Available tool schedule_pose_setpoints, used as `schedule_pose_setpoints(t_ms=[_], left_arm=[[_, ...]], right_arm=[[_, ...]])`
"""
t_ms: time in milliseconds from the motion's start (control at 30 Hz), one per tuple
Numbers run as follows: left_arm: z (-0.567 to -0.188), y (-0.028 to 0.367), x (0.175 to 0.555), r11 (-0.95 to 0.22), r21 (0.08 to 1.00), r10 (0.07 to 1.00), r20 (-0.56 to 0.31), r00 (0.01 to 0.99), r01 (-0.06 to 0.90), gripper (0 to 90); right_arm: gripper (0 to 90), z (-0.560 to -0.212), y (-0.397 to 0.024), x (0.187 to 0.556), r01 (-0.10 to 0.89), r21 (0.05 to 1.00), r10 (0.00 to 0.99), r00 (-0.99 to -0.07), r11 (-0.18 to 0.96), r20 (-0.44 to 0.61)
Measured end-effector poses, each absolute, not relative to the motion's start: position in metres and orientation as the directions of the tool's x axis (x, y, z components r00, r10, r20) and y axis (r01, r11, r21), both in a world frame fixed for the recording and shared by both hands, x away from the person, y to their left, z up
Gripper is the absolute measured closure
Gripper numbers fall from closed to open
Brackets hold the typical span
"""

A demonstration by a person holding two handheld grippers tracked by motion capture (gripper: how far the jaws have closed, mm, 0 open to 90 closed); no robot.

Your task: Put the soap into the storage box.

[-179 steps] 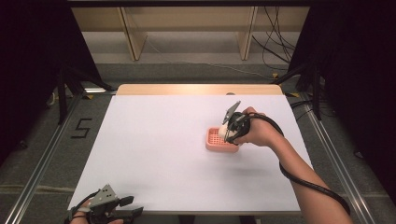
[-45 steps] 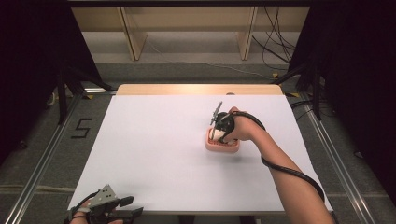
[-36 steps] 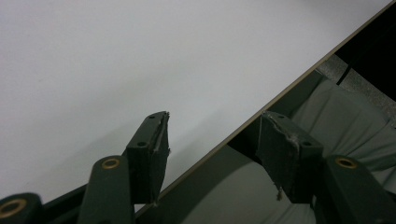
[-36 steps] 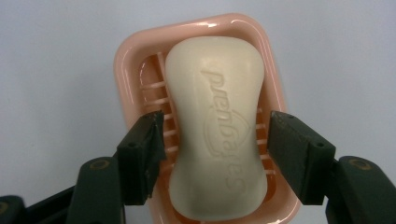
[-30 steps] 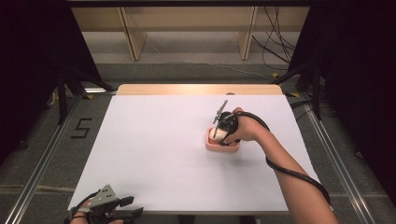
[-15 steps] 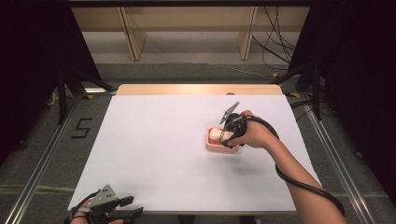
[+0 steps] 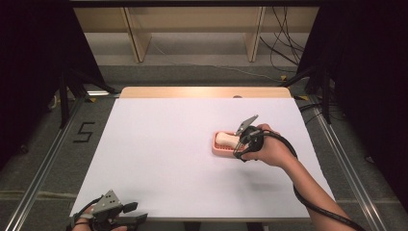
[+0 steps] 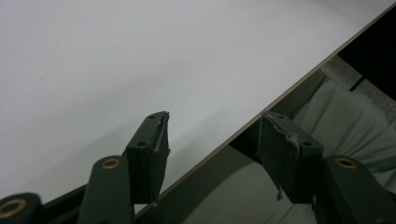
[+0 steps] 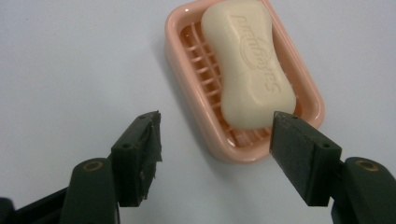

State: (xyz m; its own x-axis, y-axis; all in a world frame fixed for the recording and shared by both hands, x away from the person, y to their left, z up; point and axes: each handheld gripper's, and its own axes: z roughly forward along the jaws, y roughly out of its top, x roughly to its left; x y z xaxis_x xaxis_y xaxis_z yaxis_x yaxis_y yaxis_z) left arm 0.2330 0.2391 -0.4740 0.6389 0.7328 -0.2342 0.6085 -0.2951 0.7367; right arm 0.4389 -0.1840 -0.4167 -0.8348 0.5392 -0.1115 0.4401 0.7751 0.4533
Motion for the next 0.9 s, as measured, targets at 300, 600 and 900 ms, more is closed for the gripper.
schedule_pose_setpoints(t_ms=[300,600,900], left_arm=[[-0.474,0.240,0.233,-0.309,0.732,0.726,-0.231,0.648,0.607,42.4],[-0.474,0.240,0.233,-0.300,0.733,0.730,-0.236,0.641,0.611,42.4],[-0.474,0.240,0.233,-0.300,0.734,0.735,-0.230,0.638,0.610,42.1]], right_arm=[[35.0,-0.423,-0.202,0.418,0.478,0.491,0.589,-0.803,0.729,-0.093],[35.7,-0.442,-0.221,0.390,0.510,0.533,0.641,-0.763,0.675,-0.083],[46.4,-0.469,-0.238,0.363,0.514,0.660,0.706,-0.708,0.548,-0.035]])
